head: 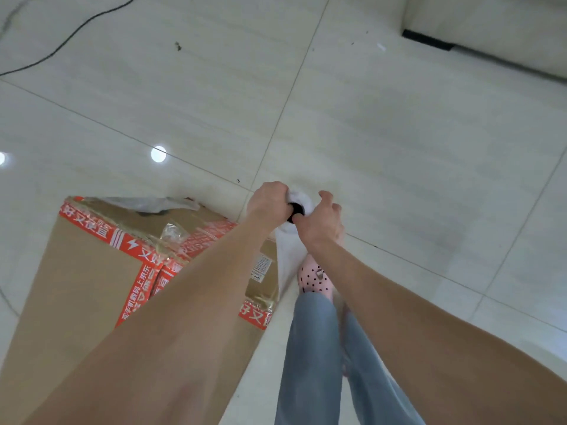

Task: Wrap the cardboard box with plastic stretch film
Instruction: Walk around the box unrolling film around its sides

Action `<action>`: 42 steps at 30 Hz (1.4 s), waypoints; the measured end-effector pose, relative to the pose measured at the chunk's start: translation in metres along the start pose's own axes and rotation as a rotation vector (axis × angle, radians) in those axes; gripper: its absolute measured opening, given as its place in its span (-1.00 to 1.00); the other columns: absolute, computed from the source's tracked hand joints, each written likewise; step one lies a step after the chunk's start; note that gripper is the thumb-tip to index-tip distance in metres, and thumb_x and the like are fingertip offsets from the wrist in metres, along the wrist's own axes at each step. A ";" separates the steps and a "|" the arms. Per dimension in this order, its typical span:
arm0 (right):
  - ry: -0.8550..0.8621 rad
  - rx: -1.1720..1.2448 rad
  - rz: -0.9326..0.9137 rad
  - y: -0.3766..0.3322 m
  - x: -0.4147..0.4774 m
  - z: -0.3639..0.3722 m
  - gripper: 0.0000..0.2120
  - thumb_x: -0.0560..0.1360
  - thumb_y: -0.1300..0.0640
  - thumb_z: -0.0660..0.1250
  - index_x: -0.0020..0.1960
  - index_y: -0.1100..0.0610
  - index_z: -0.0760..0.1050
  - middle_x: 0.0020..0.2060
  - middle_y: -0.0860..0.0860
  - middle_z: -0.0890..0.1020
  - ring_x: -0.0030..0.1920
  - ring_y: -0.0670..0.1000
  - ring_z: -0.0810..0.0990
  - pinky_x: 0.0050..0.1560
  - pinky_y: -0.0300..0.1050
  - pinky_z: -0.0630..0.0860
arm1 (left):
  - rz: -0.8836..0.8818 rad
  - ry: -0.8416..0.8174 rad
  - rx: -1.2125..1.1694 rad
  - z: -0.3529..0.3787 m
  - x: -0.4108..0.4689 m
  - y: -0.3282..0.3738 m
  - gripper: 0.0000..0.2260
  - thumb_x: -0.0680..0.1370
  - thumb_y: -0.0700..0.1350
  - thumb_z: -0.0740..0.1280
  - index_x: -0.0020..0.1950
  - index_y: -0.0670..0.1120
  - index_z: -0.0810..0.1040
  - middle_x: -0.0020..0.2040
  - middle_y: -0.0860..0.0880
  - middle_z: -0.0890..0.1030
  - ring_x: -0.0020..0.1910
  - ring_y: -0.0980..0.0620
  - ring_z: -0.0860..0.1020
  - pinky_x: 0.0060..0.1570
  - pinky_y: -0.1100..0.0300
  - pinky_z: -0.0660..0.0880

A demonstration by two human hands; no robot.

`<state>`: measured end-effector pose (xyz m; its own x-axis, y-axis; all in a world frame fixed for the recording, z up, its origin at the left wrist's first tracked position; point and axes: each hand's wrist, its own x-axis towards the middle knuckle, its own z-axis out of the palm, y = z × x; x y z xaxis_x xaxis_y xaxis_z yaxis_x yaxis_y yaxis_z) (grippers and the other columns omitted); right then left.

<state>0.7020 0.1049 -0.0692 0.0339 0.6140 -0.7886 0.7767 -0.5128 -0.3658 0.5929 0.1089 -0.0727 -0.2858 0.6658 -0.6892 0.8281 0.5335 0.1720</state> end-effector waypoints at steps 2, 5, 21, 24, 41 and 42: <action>-0.086 0.144 0.092 -0.007 0.001 0.003 -0.32 0.44 0.02 0.34 0.47 0.03 0.12 0.25 0.09 0.42 -0.06 0.12 0.54 -0.16 -0.06 0.41 | -0.074 0.019 -0.094 -0.003 0.002 -0.006 -0.86 0.40 -0.09 0.34 -0.19 -0.12 0.42 -0.21 -0.06 0.48 -0.23 -0.08 0.46 -0.33 0.18 0.31; -0.161 0.288 0.092 -0.022 0.006 0.006 -0.40 0.46 0.08 0.27 0.46 0.02 0.17 0.15 0.11 0.53 -0.03 0.13 0.58 -0.04 0.03 0.56 | -0.170 0.049 -0.187 -0.010 0.006 -0.014 -0.81 0.41 -0.05 0.34 -0.16 -0.13 0.39 -0.22 -0.06 0.49 -0.24 -0.09 0.50 -0.31 0.16 0.35; -0.179 0.258 0.135 -0.078 0.010 0.043 -0.40 0.48 0.07 0.28 0.47 -0.01 0.18 0.25 0.10 0.50 0.10 0.13 0.54 0.12 0.06 0.53 | -0.111 -0.073 -0.157 -0.049 0.020 -0.061 -0.67 0.50 -0.19 0.27 0.25 -0.19 0.39 0.08 -0.19 0.57 0.03 -0.17 0.55 -0.11 0.06 0.48; -0.220 0.213 0.145 -0.080 0.013 0.040 -0.42 0.46 0.19 0.26 0.45 0.01 0.23 0.23 0.12 0.50 0.14 0.16 0.54 0.12 0.10 0.55 | -0.001 -0.114 -0.048 -0.054 0.023 -0.058 -0.58 0.50 -0.19 0.24 0.36 -0.05 0.36 0.15 -0.15 0.57 0.13 -0.15 0.53 0.00 0.06 0.48; -0.167 -0.387 -0.239 -0.162 0.043 0.047 -0.65 0.43 0.09 0.26 0.20 -0.14 0.45 -0.01 -0.01 0.61 -0.08 0.06 0.55 -0.17 -0.14 0.41 | -0.334 0.099 -0.349 -0.072 0.051 -0.100 -0.90 0.46 -0.14 0.27 -0.05 -0.12 0.45 -0.21 -0.02 0.50 -0.24 -0.03 0.49 -0.35 0.17 0.36; -0.182 -0.387 -0.270 -0.167 0.045 0.047 -0.64 0.44 0.10 0.26 0.21 -0.15 0.45 0.03 -0.01 0.61 -0.01 0.07 0.57 -0.12 -0.12 0.44 | -0.386 0.112 -0.390 -0.073 0.051 -0.102 -0.89 0.46 -0.13 0.28 -0.07 -0.12 0.43 -0.21 -0.02 0.50 -0.25 -0.02 0.48 -0.38 0.18 0.34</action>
<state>0.5443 0.1900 -0.0669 -0.2843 0.5615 -0.7771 0.9198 -0.0688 -0.3862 0.4588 0.1262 -0.0739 -0.5998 0.4243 -0.6784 0.4199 0.8886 0.1844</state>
